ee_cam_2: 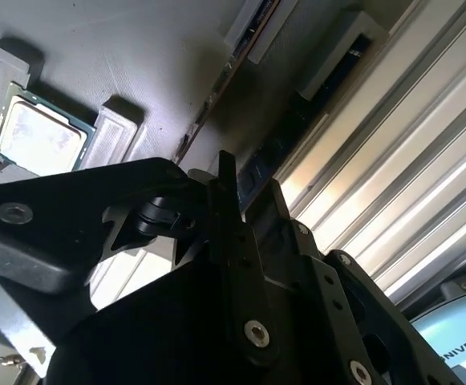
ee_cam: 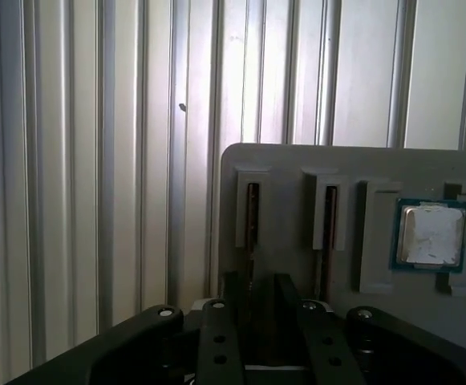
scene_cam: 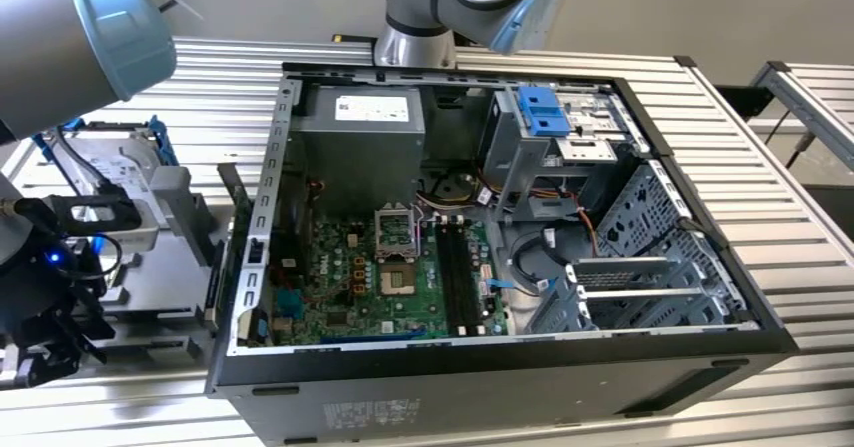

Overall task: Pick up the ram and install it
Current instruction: 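Pick up the ram and move it above insertion slot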

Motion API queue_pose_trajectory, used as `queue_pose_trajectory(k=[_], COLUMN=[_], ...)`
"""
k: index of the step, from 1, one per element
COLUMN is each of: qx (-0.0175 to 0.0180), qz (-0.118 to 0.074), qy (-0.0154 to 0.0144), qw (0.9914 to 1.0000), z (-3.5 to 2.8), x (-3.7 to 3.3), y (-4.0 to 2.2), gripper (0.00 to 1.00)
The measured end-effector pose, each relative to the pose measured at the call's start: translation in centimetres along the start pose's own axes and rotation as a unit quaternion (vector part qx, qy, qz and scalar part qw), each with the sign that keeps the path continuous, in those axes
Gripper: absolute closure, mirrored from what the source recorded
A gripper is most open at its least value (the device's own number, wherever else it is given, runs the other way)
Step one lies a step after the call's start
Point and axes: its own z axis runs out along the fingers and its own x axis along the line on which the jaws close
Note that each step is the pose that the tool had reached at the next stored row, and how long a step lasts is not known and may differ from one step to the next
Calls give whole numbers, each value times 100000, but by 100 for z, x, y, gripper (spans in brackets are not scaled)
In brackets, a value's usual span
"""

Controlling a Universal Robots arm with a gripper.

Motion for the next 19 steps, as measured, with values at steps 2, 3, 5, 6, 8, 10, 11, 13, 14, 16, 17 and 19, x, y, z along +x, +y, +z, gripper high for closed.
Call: queue_pose_trajectory(k=[2, 3, 5, 6, 8, 10, 11, 13, 14, 16, 17, 19], qx=[0, -4, -2, -3, -2, -5, 3, -3, -3, -3, -3, -3], qz=[3, -1, 3, 5, 6, 5, 8, 6, 5, 3, 3, 5], qy=[4, 5, 2, 3, 4, 9, -5, 2, 3, 3, 3, 6], qw=[100000, 100000, 100000, 100000, 100000, 100000, 100000, 100000, 100000, 100000, 100000, 100000], z=[0, 0, 0, 0, 0, -1, 0, 0, 0, 0, 0, 0], x=[-4, -4, -5, -5, -5, -6, -6, -6, -6, -6, -7, -7], y=[2, 2, 2, 2, 2, 2, 2, 2, 2, 2, 2, 2], gripper=[0, 0, 0, 0, 100, 100, 100, 100, 100, 100, 100, 100])
